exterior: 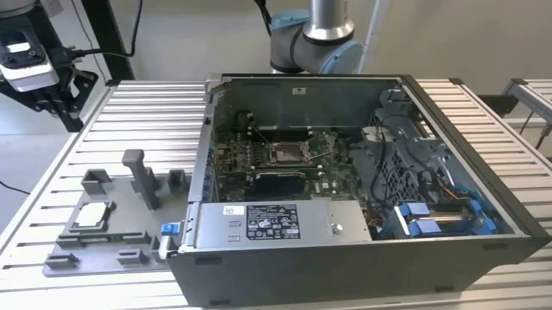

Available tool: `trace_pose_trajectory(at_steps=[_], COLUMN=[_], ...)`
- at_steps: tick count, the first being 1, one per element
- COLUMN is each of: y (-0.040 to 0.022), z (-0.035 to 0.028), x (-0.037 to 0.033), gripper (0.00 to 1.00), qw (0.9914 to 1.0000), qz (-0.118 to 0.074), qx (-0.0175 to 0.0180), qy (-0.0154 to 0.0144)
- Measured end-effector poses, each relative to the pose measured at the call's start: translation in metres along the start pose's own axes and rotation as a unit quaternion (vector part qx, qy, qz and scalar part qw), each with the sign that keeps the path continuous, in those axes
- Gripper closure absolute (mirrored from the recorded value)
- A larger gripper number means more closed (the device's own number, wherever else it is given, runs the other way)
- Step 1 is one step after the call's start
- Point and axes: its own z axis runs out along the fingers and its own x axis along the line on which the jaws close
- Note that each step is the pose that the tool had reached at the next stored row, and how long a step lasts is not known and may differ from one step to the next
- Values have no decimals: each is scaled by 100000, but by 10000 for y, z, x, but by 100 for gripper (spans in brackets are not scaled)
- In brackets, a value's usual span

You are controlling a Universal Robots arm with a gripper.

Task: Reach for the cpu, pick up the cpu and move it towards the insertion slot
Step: 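Reach for the cpu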

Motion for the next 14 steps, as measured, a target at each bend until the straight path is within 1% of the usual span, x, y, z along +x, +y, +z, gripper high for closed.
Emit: trace_pose_trajectory(at_steps=[3,5,8,10,11,14], y=[-9,-36,-132,-224,-257,-302], z=[13,27,56,75,84,109], x=[99,149,167,169,170,171], gripper=[100,100,100,100,100,100], qw=[100000,100000,100000,100000,100000,100000], qz=[-5,-12,-6,-9,-9,-5], qx=[-5,-2,-6,-10,-5,-10], qy=[-5,-3,-10,-8,3,-5])
